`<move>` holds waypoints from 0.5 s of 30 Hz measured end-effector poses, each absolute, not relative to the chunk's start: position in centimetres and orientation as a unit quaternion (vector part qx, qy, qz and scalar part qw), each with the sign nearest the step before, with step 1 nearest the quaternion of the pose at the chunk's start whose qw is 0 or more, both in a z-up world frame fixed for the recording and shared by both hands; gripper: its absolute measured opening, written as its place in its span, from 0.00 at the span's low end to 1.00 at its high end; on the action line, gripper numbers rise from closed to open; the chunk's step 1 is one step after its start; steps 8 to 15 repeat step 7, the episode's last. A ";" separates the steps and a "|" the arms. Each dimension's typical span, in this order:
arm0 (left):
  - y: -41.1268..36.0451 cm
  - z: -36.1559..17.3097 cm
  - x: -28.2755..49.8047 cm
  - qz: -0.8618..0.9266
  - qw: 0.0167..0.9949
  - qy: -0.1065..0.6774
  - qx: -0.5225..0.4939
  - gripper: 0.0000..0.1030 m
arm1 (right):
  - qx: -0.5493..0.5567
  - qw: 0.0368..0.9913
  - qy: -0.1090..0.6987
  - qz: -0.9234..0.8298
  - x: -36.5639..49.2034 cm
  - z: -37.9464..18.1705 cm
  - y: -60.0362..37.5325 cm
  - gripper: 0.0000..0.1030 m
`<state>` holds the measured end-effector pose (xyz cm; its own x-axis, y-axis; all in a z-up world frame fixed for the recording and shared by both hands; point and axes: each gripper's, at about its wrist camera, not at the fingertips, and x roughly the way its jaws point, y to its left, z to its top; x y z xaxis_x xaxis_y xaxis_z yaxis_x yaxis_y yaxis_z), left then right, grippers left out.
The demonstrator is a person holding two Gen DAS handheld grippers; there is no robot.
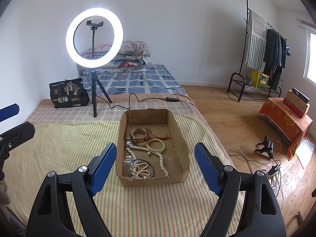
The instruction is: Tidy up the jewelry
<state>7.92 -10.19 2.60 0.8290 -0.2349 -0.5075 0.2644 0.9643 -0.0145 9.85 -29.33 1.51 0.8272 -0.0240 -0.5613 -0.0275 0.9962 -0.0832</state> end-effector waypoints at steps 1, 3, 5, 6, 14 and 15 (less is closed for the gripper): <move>-10.2 2.6 8.0 -0.131 0.956 0.262 0.028 1.00 | -0.044 0.955 0.294 0.001 9.9 1.5 -29.3 0.79; -10.1 2.6 7.9 -0.131 0.956 0.261 0.029 1.00 | -0.045 0.955 0.294 0.001 9.8 1.4 -29.4 0.79; -10.1 2.6 7.9 -0.132 0.957 0.256 0.032 1.00 | -0.046 0.955 0.294 0.002 9.8 1.4 -29.4 0.79; -10.1 2.6 7.9 -0.132 0.958 0.254 0.034 1.00 | -0.047 0.955 0.294 0.002 9.7 1.4 -29.4 0.79; -10.1 2.5 7.8 -0.132 0.958 0.254 0.035 1.00 | -0.047 0.955 0.294 0.002 9.7 1.4 -29.5 0.79; -10.1 2.5 7.8 -0.132 0.958 0.254 0.035 1.00 | -0.047 0.955 0.294 0.002 9.7 1.4 -29.5 0.79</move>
